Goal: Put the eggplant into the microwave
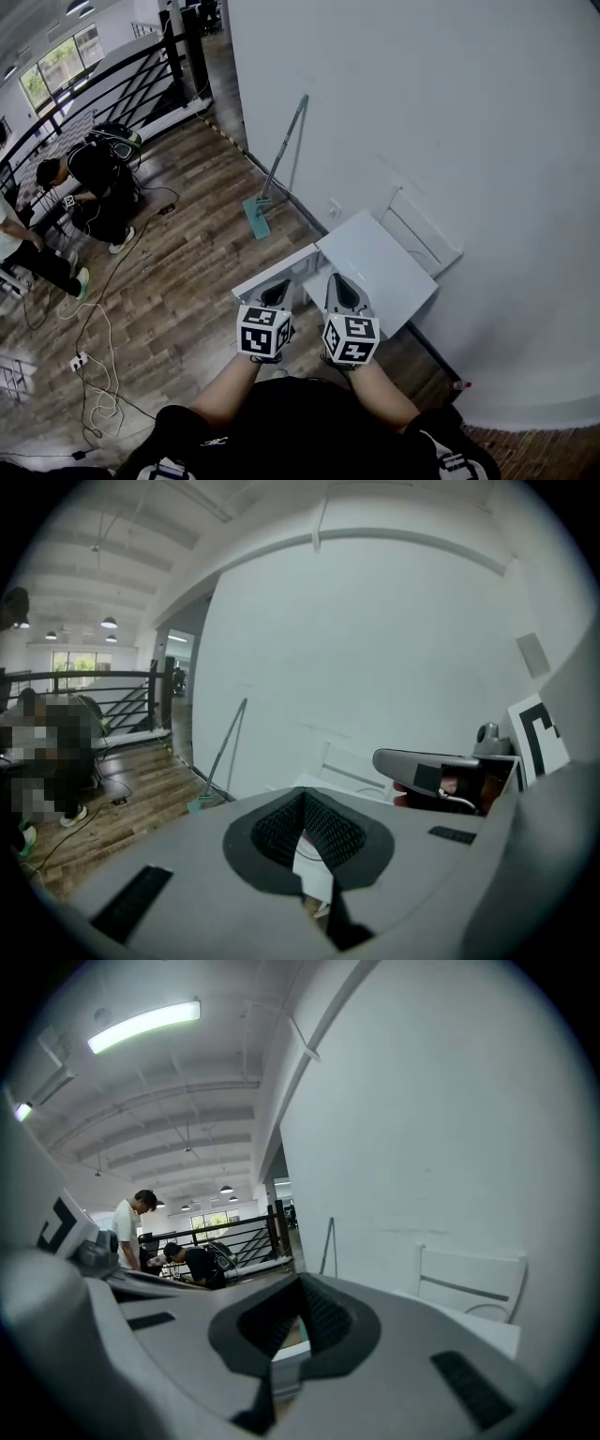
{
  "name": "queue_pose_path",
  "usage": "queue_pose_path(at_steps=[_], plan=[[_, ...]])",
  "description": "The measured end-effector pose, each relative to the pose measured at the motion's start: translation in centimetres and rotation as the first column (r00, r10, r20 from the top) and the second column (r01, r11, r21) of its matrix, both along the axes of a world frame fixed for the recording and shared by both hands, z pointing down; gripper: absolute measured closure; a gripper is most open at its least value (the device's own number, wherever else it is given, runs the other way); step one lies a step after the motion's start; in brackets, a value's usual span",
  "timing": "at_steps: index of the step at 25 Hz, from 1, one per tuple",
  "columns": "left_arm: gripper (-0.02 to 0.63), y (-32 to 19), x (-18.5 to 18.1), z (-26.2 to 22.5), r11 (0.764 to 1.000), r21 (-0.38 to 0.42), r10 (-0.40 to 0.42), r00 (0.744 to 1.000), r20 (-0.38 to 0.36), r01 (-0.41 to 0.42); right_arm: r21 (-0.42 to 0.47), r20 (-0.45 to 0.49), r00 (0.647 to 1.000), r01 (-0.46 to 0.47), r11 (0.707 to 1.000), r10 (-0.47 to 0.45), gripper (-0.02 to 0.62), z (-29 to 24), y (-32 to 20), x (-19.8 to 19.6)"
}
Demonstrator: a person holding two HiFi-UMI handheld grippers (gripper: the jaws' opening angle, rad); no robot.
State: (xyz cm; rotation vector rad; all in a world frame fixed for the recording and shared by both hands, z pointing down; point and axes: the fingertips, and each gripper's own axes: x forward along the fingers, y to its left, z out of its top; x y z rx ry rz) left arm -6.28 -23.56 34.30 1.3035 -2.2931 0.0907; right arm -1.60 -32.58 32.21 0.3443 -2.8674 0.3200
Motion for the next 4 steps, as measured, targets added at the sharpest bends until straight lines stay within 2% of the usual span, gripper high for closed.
queue_pose_path(at_steps=[4], plan=[[0.607,0.53,-0.82,-0.07,1.000,0.013,0.002,1.000,-0.020,-0.002,0.006,-0.008,1.000,0.005,1.000,-0.005,0.589,-0.04,0.49,-1.04]])
